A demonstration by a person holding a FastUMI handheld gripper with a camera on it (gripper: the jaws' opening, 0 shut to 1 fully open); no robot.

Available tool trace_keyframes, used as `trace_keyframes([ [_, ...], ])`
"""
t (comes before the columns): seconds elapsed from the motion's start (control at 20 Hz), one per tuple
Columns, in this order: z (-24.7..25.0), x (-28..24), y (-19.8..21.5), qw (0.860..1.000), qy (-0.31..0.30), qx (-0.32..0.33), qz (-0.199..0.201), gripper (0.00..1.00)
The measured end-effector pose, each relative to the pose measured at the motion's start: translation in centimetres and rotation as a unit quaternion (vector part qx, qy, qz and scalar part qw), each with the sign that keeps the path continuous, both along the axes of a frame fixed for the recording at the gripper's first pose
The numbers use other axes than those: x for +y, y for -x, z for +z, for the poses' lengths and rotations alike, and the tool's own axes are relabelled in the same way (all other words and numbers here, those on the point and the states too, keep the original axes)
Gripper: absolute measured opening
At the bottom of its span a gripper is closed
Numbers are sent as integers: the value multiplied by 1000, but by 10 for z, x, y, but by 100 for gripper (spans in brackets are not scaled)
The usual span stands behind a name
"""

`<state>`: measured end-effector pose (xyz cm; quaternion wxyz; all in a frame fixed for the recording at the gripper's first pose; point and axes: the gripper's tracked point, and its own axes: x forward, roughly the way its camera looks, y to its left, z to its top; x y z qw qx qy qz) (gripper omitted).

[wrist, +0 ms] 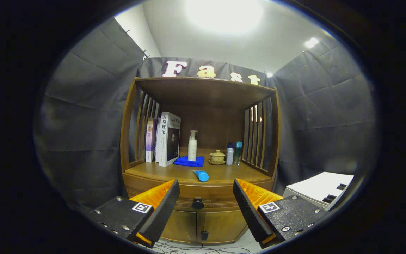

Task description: Pull open the drawer, take out the items inside it, and place them on the countertop above the cabinet.

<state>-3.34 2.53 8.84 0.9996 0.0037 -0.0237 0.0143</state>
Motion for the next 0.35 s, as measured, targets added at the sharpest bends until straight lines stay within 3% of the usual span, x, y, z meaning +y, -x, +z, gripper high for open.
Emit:
trace_keyframes([
  [0.35,4,-4,1,1000,-2,-5,-1,95],
])
